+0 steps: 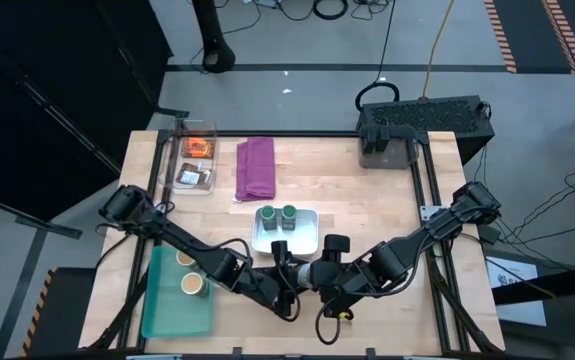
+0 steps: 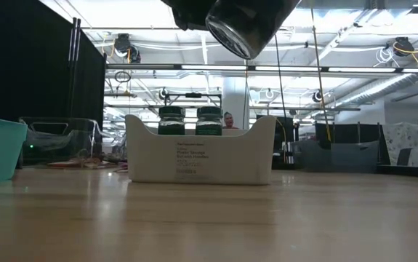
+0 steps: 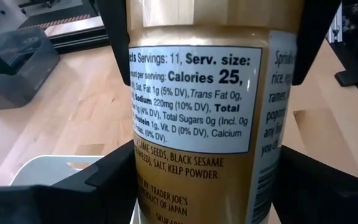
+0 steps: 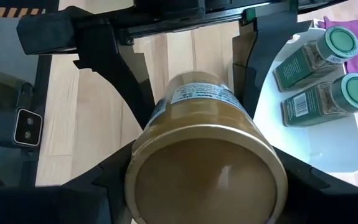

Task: Sort spices by type
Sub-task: Put the brown seasoning bottle into the blue bin

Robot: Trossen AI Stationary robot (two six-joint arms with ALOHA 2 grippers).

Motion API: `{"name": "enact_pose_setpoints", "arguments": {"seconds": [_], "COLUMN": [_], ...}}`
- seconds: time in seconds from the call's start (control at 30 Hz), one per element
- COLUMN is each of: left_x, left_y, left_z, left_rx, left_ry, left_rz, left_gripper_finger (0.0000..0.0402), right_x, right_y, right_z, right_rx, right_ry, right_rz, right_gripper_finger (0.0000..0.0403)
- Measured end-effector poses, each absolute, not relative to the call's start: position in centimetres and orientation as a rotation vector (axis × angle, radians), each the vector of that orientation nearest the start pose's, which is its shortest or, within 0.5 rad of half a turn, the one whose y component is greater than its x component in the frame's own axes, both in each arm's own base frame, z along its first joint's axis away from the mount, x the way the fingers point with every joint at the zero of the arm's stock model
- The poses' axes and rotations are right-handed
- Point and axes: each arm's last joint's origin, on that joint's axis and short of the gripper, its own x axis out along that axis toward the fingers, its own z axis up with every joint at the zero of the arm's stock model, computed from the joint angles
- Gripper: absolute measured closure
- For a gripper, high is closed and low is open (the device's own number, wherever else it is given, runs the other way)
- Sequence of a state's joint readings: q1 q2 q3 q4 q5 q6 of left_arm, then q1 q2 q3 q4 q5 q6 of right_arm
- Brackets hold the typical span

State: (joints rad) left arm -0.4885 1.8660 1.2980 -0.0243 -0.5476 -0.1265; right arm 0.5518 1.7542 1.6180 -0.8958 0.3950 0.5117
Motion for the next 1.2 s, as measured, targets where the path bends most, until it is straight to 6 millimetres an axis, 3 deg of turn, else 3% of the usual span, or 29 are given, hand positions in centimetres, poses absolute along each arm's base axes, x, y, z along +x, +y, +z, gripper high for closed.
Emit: {"name": "enact_pose_setpoints", "arguments": {"seconds": [0.17,0.33,0.47,0.67,0.87,1.07,1.2], "left_x": [37.0,36.5,36.1,35.7,35.4,34.5,34.1], "left_y": [-18.3,-19.0,-19.6,-20.1,-20.5,-21.8,-23.1], "left_z": [22.4,22.6,22.6,22.7,22.9,23.2,24.0], "left_rx": [0.172,0.18,0.205,0.222,0.244,0.28,0.306], "left_ry": [0.492,0.459,0.434,0.414,0.391,0.353,0.292], "left_rz": [0.117,0.186,0.25,0.294,0.345,0.376,0.343], "left_gripper_finger": [0.0117,0.0117,0.0117,0.0117,0.0117,0.0117,0.0117], "right_x": [31.9,31.9,31.7,30.7,28.3,24.4,22.8], "right_y": [18.4,18.6,18.5,18.2,18.4,19.9,21.7], "right_z": [30.8,31.0,31.3,33.2,35.6,36.8,36.8], "right_rx": [-0.001,0.017,0.058,0.07,0.041,-0.031,-0.091], "right_ry": [0.913,0.89,0.874,0.788,0.674,0.57,0.473], "right_rz": [-0.085,-0.1,-0.129,-0.151,-0.207,-0.3,-0.34], "right_gripper_finger": [0.0152,0.0058,0.0023,0.0021,0.0023,0.0023,0.0023]}}
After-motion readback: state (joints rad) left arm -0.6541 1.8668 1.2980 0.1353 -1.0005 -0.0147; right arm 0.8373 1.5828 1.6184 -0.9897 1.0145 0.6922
